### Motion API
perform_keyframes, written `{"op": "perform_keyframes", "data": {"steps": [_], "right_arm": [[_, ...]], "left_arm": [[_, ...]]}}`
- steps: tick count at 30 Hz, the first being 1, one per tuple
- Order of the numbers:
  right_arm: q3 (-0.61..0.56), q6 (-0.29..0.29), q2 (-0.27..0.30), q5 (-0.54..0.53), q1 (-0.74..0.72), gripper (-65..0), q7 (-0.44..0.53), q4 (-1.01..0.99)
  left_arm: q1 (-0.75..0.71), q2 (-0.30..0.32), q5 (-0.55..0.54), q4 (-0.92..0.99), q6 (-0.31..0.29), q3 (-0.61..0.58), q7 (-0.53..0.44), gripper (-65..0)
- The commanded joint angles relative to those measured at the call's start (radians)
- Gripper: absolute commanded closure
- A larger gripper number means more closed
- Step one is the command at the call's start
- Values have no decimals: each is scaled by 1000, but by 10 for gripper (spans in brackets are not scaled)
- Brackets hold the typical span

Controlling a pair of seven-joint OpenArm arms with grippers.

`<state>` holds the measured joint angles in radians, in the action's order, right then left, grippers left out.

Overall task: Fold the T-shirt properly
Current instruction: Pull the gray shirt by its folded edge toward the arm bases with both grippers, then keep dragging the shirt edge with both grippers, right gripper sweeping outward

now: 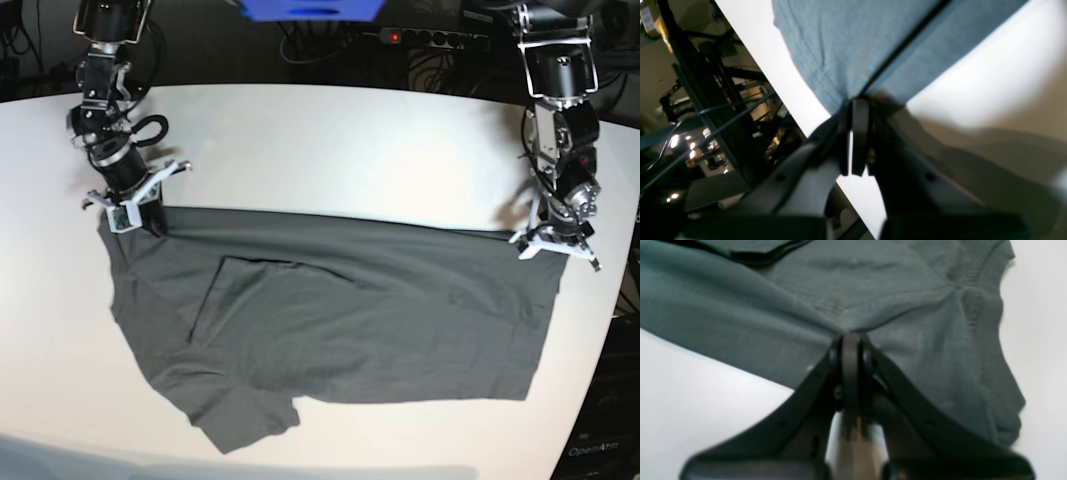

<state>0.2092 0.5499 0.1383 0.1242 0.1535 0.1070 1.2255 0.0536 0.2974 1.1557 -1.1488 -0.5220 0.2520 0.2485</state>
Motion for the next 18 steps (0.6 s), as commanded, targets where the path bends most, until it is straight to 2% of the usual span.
{"op": "perform_keyframes", "data": {"steps": [1, 9, 18], "right_arm": [[3, -3, 10, 52, 28, -4, -95, -11], [45, -3, 5, 50, 74, -4, -66, -10], [114, -3, 5, 50, 102, -4, -28, -13]], "left_arm": [[-27, 7, -9, 10, -77, 5, 45, -24], [-77, 3, -9, 8, -73, 7, 45, -24], [-103, -62, -6, -55, -77, 42, 45, -24]]}}
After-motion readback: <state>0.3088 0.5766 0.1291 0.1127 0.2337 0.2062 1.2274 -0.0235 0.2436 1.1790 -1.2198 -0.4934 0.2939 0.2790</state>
